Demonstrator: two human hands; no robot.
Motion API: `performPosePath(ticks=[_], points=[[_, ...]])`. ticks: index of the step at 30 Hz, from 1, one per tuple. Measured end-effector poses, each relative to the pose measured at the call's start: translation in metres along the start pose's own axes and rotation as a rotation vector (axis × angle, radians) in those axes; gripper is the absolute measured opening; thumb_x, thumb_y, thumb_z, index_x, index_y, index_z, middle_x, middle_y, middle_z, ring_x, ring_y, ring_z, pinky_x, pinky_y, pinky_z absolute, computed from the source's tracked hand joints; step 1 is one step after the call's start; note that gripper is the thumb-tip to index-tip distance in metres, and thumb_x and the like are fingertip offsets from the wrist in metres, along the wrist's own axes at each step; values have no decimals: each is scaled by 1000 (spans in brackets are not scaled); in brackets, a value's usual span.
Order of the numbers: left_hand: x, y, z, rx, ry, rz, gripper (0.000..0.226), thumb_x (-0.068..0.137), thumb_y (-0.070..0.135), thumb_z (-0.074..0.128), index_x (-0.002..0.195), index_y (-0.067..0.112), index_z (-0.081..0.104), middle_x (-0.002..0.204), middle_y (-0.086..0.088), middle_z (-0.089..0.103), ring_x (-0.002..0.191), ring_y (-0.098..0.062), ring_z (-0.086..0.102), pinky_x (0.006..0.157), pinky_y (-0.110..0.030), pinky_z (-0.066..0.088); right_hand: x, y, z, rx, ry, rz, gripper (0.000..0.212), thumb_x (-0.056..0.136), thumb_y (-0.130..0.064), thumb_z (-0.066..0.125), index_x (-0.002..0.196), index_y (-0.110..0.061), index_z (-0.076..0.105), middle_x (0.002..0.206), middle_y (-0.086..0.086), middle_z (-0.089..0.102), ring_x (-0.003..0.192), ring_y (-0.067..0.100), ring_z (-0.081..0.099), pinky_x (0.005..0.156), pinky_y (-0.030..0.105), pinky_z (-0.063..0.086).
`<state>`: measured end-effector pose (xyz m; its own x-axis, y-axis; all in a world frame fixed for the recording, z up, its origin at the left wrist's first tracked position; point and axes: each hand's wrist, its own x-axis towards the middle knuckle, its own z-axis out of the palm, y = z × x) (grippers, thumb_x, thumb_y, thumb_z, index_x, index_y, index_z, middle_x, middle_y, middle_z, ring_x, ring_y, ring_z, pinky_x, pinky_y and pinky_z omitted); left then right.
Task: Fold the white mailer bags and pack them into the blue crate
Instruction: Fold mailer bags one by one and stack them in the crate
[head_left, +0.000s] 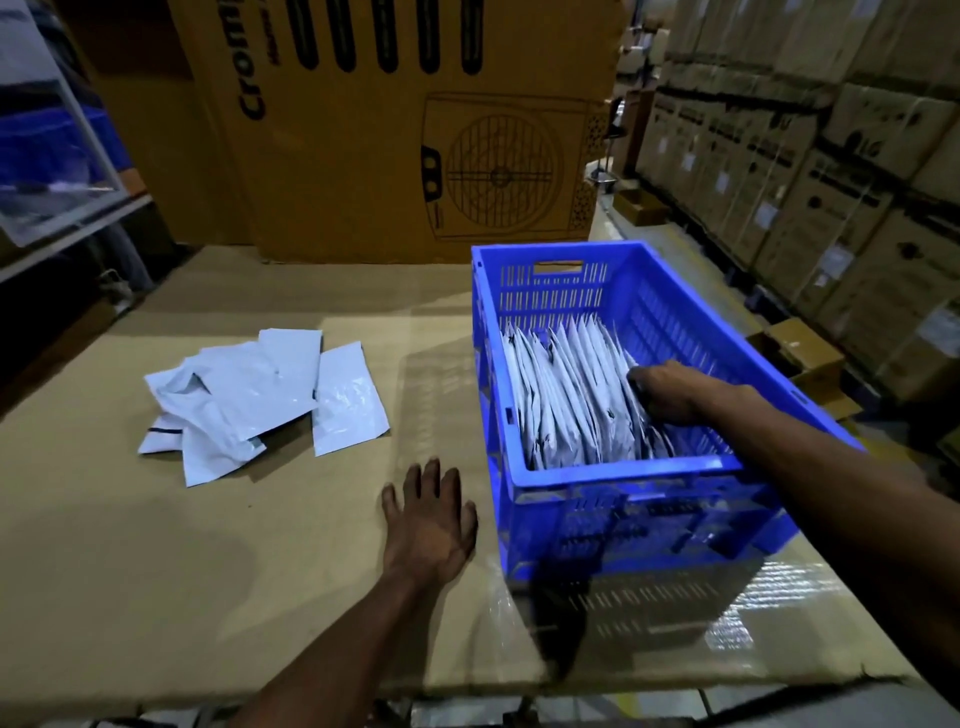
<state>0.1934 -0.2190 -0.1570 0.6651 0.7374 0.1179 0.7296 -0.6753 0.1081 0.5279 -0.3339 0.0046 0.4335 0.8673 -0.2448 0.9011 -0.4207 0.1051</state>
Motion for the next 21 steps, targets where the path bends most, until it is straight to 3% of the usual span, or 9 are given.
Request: performPosePath(ticks=[4,8,12,17,21], points=[[-1,-1,0,-18,0,5,59,96,50,30,141,19,52,152,-11,45,139,-37,40,105,-62,31,0,-5,-6,9,127,-21,18,86,-15,54,103,-10,52,111,20,62,103,42,58,70,36,42],[-2,-5,2,-65,-4,6,59,94,50,31,139,19,54,151,-12,47,139,-34,42,107,-61,32,-3,-22,-18,103,453,-118,30,90,-16,48,119,-8,49,122,20,59,103,44,61,78,51,53],[-6,-18,-1,-114,-1,16,62,93,51,28,142,22,51,157,-10,39,145,-29,35,114,-53,29,-3,-70,-38,249,702,-237,44,101,-30,37,135,-6,48,137,19,55,116,39,60,89,48,52],[-22,-57,-7,-110,35,-56,58,92,48,34,136,17,57,150,-15,48,136,-34,45,108,-50,39,6,-137,-59,253,769,-395,42,100,-23,46,131,4,53,130,26,59,121,42,57,95,49,49],[-39,-92,-13,-100,84,-91,55,92,46,40,131,14,62,144,-18,54,129,-37,52,102,-52,44,14,-184,-79,234,701,-469,39,101,-24,48,132,-1,52,131,25,57,121,41,54,93,47,46]])
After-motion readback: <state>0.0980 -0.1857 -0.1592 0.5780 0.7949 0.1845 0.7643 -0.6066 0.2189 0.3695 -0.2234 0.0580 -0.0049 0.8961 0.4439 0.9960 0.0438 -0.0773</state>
